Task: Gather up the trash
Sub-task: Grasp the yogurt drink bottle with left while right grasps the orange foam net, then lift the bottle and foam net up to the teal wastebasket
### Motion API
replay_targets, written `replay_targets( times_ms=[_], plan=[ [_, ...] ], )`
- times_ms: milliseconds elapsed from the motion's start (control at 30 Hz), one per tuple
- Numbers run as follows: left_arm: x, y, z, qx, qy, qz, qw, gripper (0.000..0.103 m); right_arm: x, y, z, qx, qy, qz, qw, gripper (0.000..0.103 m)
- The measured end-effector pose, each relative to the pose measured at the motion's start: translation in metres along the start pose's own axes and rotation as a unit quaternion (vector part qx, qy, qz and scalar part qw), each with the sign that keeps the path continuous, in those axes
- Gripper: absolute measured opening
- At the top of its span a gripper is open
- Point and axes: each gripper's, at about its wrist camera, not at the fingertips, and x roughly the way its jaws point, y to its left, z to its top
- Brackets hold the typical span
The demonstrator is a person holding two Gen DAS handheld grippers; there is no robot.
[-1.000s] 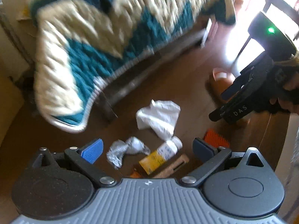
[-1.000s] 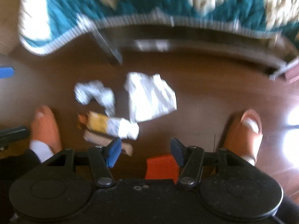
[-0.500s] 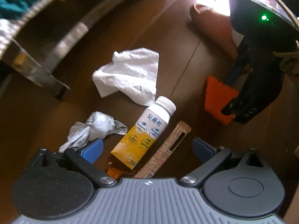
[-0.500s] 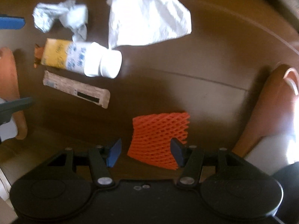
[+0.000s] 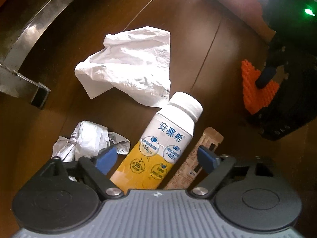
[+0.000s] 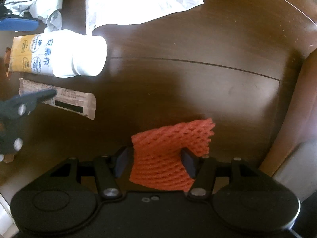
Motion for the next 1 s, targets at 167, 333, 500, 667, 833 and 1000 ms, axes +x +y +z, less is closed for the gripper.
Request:
replay_targets(
  times_ms=[167, 333, 500, 667, 833, 1000],
  plan=[
    [0.006, 0.000, 0.003, -0.014, 0.003, -0.005, 0.9999, 0.058, 0.001, 0.008, -0.001, -0.014, 0.001, -0.018, 1.000, 0.055],
    [0.005, 0.004, 0.004, -0.035, 0.007, -0.015, 0.9993, 0.052, 0.001, 0.018, -0.002, -0.040, 0.003, -0.047, 0.998, 0.035],
    [-0.003, 0.015, -0.001, -0.079, 0.017, -0.021, 0.9965, 0.049, 0.001, 0.018, -0.002, -0.035, 0.009, -0.061, 0.998, 0.016],
    [-0.026, 0.020, -0.004, -0.093, 0.011, -0.018, 0.9954, 0.048, -0.023, 0.017, -0.001, -0.027, -0.007, -0.051, 0.998, 0.015],
    [-0.069, 0.021, -0.003, -0.111, -0.006, -0.017, 0.9936, 0.048, -0.080, 0.018, -0.002, -0.002, -0.055, -0.012, 0.998, 0.015],
    [-0.126, 0.018, 0.002, -0.146, -0.031, -0.011, 0.9887, 0.048, -0.148, 0.030, -0.004, -0.011, -0.117, 0.014, 0.993, 0.015]
  ],
)
